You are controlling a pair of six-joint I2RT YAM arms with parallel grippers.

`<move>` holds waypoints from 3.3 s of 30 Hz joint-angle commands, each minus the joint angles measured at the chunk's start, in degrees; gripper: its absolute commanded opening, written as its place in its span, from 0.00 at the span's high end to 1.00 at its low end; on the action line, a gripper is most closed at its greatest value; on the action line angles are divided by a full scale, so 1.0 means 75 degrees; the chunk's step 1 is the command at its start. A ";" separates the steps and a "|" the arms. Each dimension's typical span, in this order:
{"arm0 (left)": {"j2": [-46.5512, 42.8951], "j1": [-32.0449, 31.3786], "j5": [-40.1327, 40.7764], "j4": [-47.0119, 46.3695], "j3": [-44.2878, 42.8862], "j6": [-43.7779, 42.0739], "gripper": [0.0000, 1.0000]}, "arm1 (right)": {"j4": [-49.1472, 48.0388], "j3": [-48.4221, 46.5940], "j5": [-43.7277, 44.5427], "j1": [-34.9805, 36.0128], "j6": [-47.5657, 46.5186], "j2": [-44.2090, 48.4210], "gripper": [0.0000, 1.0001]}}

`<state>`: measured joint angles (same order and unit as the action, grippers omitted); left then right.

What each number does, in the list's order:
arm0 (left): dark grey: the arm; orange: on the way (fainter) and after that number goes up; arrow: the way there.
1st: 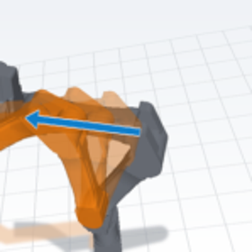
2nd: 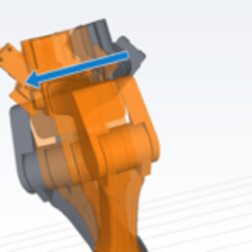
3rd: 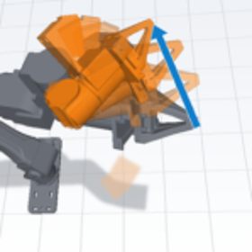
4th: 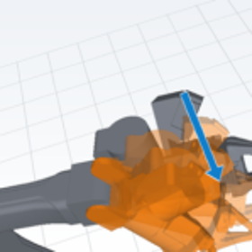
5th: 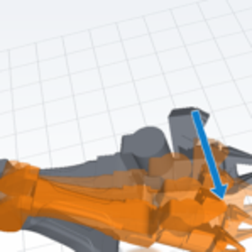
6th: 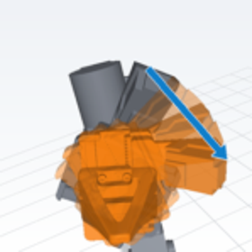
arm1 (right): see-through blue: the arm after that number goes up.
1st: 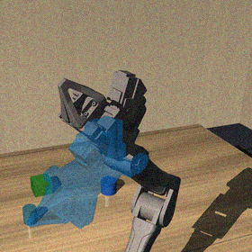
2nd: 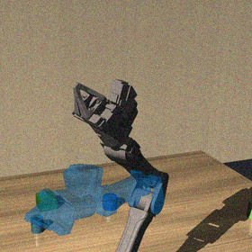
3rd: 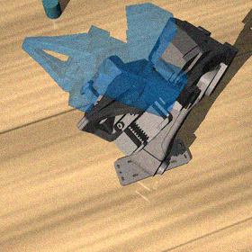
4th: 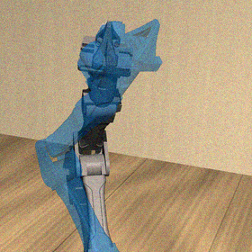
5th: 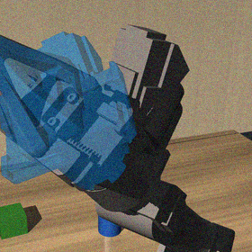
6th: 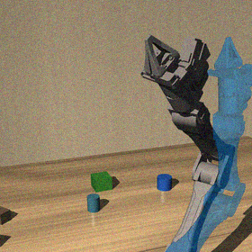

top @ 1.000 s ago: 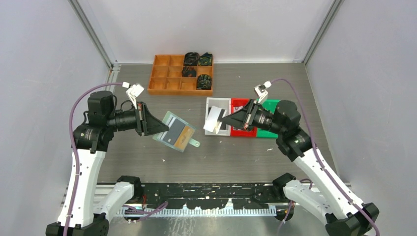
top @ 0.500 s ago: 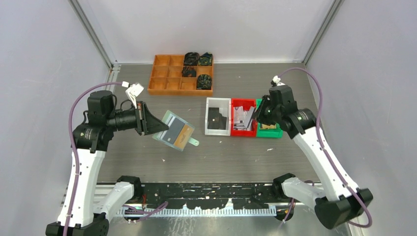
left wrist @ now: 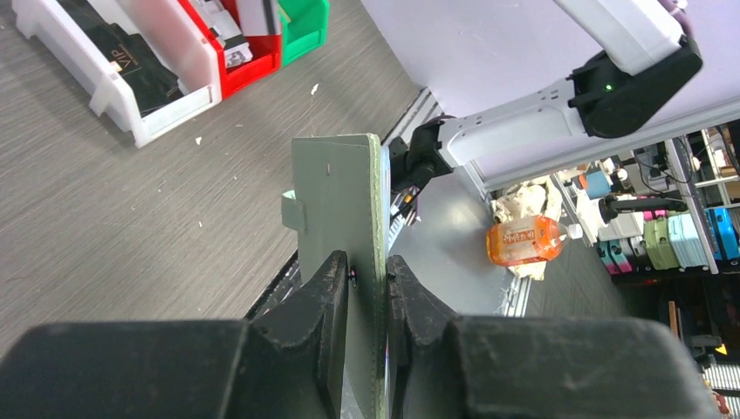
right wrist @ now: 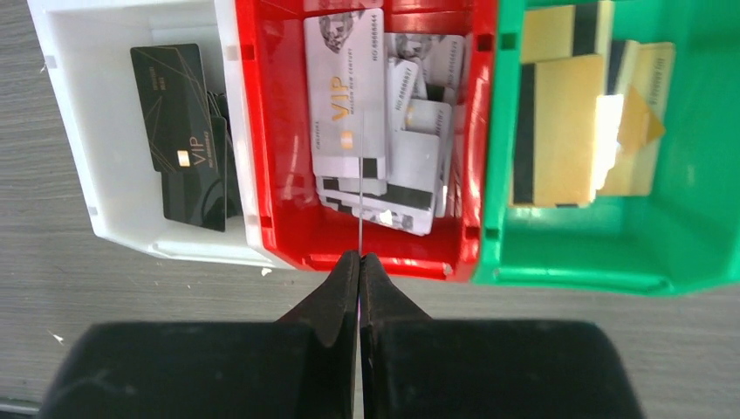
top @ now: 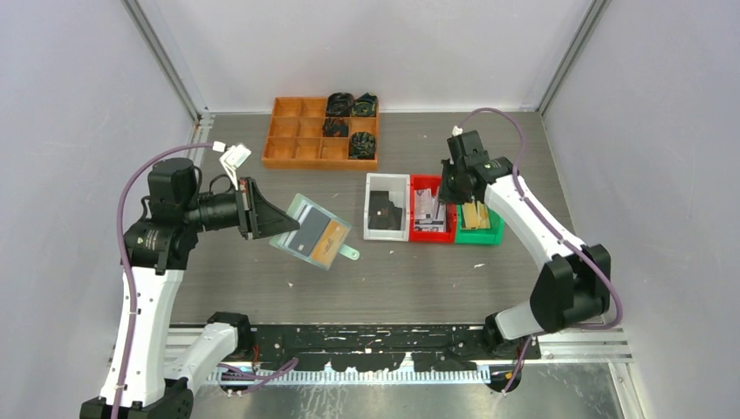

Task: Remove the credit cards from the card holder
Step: Place the credit card in the storage box, then remove the credit card from the card holder.

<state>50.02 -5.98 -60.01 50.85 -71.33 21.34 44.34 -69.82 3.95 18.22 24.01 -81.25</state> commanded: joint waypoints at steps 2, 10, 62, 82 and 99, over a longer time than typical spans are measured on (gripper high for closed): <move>-0.0159 0.0034 -0.0482 -0.0440 -0.0475 0.0298 1.00 | -0.1105 -0.0385 -0.1121 -0.0194 -0.0255 -0.0593 0.99; -0.0124 0.0032 -0.0606 -0.0531 -0.0556 0.0464 1.00 | -0.1401 -0.0922 -0.1975 -0.0293 -0.0312 -0.1668 0.99; -0.0424 0.0040 -0.2341 -0.1594 -0.0043 0.1496 1.00 | -0.3821 -0.2466 -0.7272 0.4706 0.0387 0.0167 0.56; -0.1216 0.0046 -0.1328 -0.1323 -0.0127 0.1310 0.00 | -0.8181 -0.0443 -0.4236 0.4689 0.3917 0.1242 0.99; -0.1554 0.0037 -0.1423 -0.2387 0.0216 0.2354 0.19 | -0.9157 0.0095 -0.2288 0.5732 0.3619 0.1098 0.99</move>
<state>38.85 -5.63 -68.84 37.91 -69.45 36.62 -17.12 -68.62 -17.93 60.12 52.56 -73.54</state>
